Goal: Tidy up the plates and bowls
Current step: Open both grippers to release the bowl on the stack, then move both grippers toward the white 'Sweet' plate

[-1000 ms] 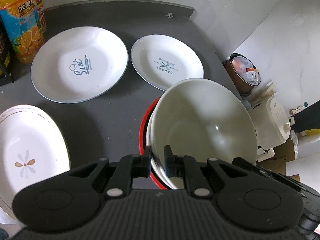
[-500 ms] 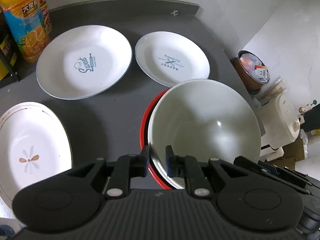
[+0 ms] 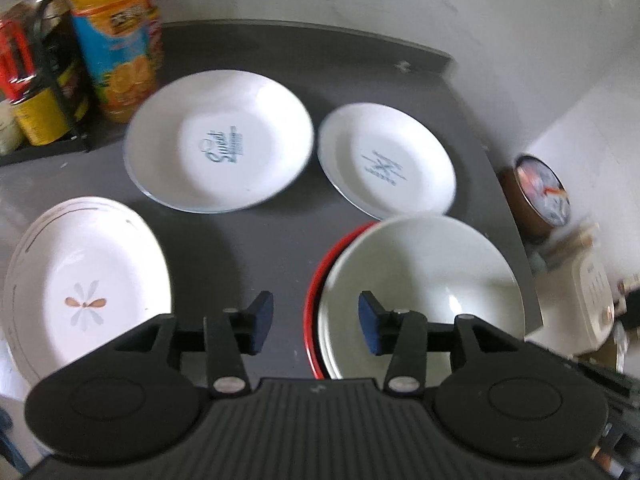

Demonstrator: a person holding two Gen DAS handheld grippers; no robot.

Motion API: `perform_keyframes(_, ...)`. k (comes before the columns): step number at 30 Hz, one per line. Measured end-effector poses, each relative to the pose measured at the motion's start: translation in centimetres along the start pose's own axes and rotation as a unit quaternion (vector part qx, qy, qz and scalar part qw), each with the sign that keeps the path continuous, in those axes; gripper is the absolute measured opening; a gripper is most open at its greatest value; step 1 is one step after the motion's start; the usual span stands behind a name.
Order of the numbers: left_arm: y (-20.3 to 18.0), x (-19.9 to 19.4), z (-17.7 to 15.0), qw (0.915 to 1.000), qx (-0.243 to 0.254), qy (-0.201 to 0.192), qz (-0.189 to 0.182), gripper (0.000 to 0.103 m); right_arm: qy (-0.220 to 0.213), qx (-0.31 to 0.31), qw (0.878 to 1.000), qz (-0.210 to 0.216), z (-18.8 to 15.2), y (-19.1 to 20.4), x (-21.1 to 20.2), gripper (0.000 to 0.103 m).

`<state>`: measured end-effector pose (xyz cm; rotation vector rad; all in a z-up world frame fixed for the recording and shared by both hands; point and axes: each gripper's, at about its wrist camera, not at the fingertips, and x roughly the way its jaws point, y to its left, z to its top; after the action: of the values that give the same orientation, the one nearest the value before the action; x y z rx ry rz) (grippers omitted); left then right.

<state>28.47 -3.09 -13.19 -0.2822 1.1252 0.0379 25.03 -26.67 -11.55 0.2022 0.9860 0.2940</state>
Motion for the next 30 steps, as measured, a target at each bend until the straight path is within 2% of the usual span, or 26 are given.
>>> perform_keyframes(6, 0.4, -1.0, 0.2, 0.999, -0.031, -0.014, 0.03, 0.046, 0.017, -0.003, 1.0, 0.023, 1.0, -0.7, 0.3, 0.01)
perform_keyframes(15, 1.2, -2.2, 0.4, 0.9957, -0.064, -0.034, 0.059, 0.048, -0.003, -0.01, 0.998, 0.055, 3.6, -0.2, -0.4, 0.013)
perform_keyframes(20, 2.0, -3.0, 0.8, 0.9938, -0.075, -0.045, 0.068, 0.056, -0.011, -0.025, 0.997, 0.066, 5.0, 1.0, -0.1, 0.026)
perform_keyframes(27, 4.5, -3.5, 1.7, 0.991, -0.095, -0.057, 0.075, 0.058, -0.011, -0.03, 0.996, 0.082, 6.9, 3.8, 1.6, 0.028)
perform_keyframes(30, 5.9, -3.3, 2.4, 0.9898, -0.1, -0.059, 0.083, 0.058, -0.012, -0.032, 0.996, 0.082, 7.7, 5.3, 2.5, 0.035)
